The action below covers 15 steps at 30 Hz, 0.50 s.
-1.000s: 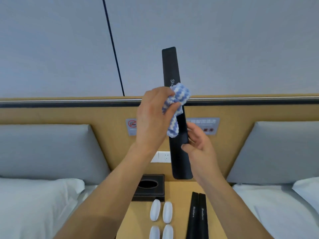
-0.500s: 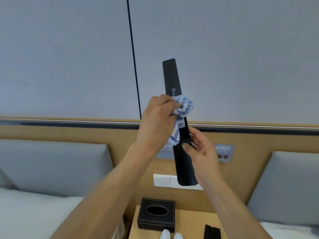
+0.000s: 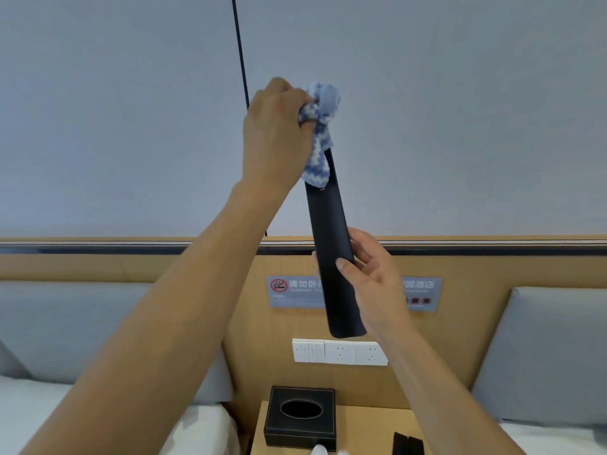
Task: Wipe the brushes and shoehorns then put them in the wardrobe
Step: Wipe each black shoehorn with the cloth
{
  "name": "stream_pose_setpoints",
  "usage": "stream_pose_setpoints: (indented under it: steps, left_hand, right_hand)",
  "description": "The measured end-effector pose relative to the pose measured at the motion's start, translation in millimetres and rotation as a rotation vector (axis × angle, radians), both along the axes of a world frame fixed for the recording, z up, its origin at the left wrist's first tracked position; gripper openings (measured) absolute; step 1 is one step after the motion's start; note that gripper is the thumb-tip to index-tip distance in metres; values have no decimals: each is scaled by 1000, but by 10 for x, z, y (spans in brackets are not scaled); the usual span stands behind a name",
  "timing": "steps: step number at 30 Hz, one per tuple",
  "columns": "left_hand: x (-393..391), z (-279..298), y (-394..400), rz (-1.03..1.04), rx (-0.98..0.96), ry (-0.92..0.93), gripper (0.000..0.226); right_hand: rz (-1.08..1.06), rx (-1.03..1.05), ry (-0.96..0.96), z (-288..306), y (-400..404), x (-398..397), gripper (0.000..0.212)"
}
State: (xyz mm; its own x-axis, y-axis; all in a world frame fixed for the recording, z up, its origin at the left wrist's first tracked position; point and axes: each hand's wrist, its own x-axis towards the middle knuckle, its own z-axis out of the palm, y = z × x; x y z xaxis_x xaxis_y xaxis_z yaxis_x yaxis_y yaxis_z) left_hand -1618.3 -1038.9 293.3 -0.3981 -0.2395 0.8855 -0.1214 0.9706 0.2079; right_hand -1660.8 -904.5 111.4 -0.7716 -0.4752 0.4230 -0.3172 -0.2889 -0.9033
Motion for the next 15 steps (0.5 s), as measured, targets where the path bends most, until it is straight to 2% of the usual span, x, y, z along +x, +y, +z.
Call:
stream_pose_setpoints:
  steps: [5,10,15]
  left_hand:
    - [32,-348,274,-103,-14,-106,24]
    - [116,-704,517,-195,-23,-184,19]
    - [180,-915,581,-271,-77,-210,17]
  right_hand:
    - [-39,-79,-17,130,-15,-86,44]
    - [18,-263,-18,214,42,-163,45]
    - [196,-404,-214,135,26,-142,56]
